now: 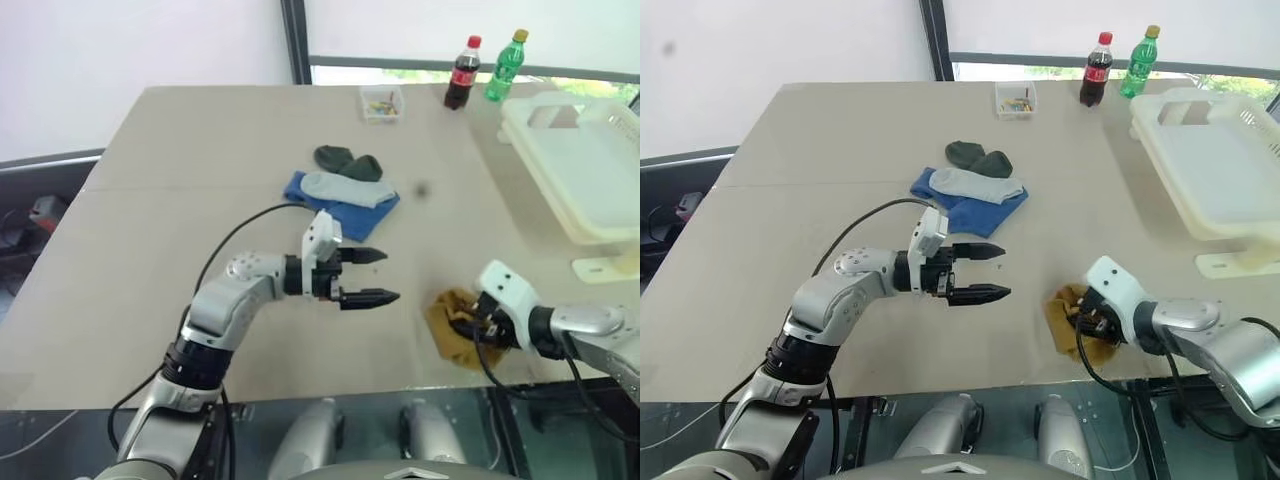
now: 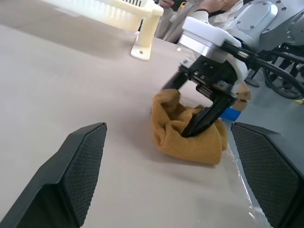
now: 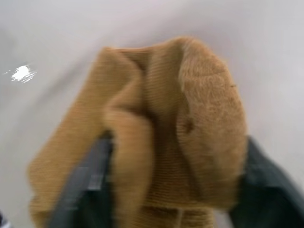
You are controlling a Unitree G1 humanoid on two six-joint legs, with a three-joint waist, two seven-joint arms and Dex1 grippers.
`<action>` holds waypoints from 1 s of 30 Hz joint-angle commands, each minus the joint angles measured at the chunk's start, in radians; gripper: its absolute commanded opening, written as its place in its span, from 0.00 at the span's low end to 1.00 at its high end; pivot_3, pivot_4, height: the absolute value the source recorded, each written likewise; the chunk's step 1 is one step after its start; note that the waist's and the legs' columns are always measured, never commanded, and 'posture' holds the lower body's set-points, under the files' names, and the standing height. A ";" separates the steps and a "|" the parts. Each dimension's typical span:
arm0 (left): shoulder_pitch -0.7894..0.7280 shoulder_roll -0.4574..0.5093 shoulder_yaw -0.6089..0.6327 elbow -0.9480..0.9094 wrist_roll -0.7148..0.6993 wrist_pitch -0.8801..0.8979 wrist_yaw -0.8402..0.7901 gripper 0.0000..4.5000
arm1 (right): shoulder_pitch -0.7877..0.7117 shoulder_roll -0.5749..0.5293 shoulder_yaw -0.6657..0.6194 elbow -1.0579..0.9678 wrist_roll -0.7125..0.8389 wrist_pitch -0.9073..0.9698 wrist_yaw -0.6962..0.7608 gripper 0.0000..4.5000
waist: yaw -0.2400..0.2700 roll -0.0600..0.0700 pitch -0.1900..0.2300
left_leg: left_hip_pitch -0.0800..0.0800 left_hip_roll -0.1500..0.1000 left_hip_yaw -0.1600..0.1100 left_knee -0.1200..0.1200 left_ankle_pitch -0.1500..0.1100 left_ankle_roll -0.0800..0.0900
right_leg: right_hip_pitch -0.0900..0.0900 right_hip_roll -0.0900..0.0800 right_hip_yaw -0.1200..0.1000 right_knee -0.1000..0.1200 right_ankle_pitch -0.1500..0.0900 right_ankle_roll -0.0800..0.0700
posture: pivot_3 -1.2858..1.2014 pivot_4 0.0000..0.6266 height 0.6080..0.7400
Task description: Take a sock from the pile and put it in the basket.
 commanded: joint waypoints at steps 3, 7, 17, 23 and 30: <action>-0.001 0.012 0.002 -0.023 0.008 -0.044 -0.016 1.00 | 0.050 0.012 0.159 0.168 -0.064 0.003 0.054 0.02 | 0.000 -0.005 -0.008 | 0.012 0.001 -0.003 -0.002 -0.004 0.006 | 0.017 0.000 -0.004 -0.010 0.000 0.000 | 0.52 0.24 1.00; 0.008 0.009 0.025 -0.034 -0.012 -0.052 -0.009 1.00 | 0.024 0.151 -0.029 0.211 0.060 0.010 0.043 0.01 | 0.000 -0.008 -0.009 | 0.022 0.002 -0.006 -0.003 -0.006 0.006 | 0.029 0.000 -0.008 -0.013 -0.001 0.001 | 0.52 0.24 1.00; 0.030 0.012 0.070 -0.095 -0.061 -0.090 -0.013 1.00 | -0.275 0.524 -0.665 0.361 0.531 0.017 -0.273 0.01 | -0.001 0.022 0.011 | -0.005 0.000 0.000 0.000 -0.001 -0.002 | -0.008 0.000 0.002 0.006 0.000 -0.001 | 0.52 0.24 1.00; -0.008 -0.069 0.074 -0.077 -0.033 -0.151 0.082 1.00 | -0.535 0.473 -0.764 0.540 0.482 -0.080 -0.504 0.01 | -0.009 0.023 0.011 | -0.010 -0.001 0.002 0.000 -0.001 -0.001 | -0.011 0.000 0.004 0.003 0.001 -0.001 | 0.52 0.24 1.00; -0.038 -0.171 0.062 -0.067 -0.010 -0.196 0.176 1.00 | -0.832 0.286 -0.700 1.036 0.199 -0.302 -0.599 0.01 | -0.010 0.023 0.011 | -0.010 -0.001 0.004 0.000 -0.001 -0.001 | -0.012 0.000 0.005 0.005 0.001 -0.001 | 0.52 0.24 1.00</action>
